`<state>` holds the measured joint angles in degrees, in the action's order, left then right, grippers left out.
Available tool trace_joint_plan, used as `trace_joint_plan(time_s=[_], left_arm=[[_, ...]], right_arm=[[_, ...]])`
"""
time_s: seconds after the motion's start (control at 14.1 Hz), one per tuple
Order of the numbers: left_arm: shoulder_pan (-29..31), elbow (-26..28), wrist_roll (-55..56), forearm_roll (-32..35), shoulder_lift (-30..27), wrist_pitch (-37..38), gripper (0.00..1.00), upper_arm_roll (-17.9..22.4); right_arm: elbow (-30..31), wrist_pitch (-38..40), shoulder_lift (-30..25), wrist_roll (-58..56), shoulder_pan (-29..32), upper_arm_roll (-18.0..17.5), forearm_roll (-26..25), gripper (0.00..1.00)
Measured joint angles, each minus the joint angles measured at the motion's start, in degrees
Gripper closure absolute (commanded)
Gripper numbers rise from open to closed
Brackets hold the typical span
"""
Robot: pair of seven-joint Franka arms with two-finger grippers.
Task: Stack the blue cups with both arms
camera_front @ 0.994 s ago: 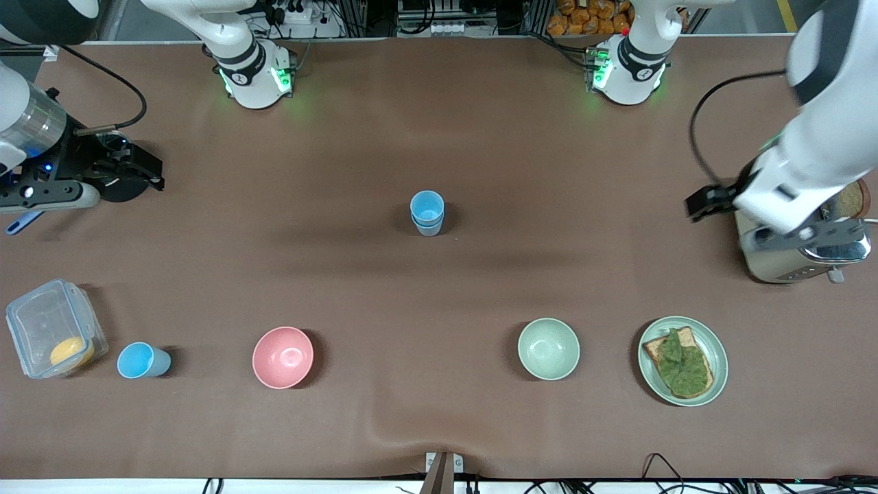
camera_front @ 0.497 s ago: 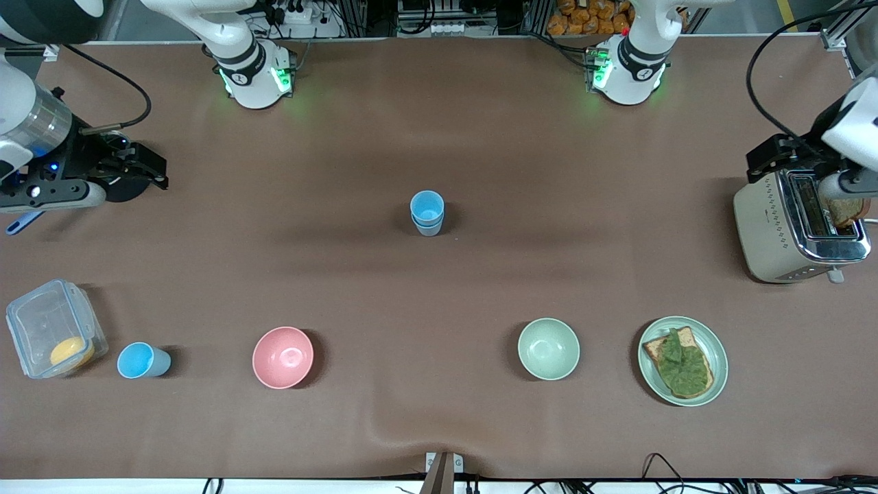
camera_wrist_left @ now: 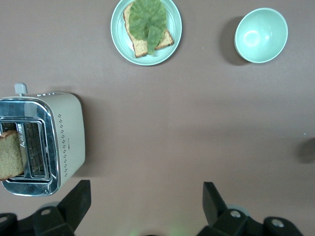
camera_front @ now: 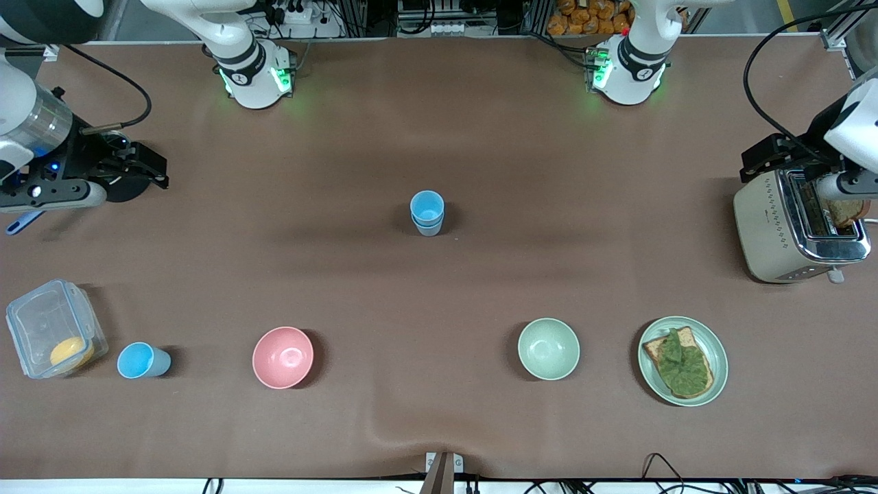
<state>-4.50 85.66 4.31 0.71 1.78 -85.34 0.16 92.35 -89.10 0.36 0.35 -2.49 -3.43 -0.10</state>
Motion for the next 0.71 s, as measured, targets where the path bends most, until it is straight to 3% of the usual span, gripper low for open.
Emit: trace_joint_plan(time_s=[0.71], left_arm=[[-0.1,-2.3,0.0,0.0,-0.3,0.1,0.00,-0.3]], right_arm=[[0.0,-0.1,0.0,0.1,-2.2,-0.3,0.0,0.00]])
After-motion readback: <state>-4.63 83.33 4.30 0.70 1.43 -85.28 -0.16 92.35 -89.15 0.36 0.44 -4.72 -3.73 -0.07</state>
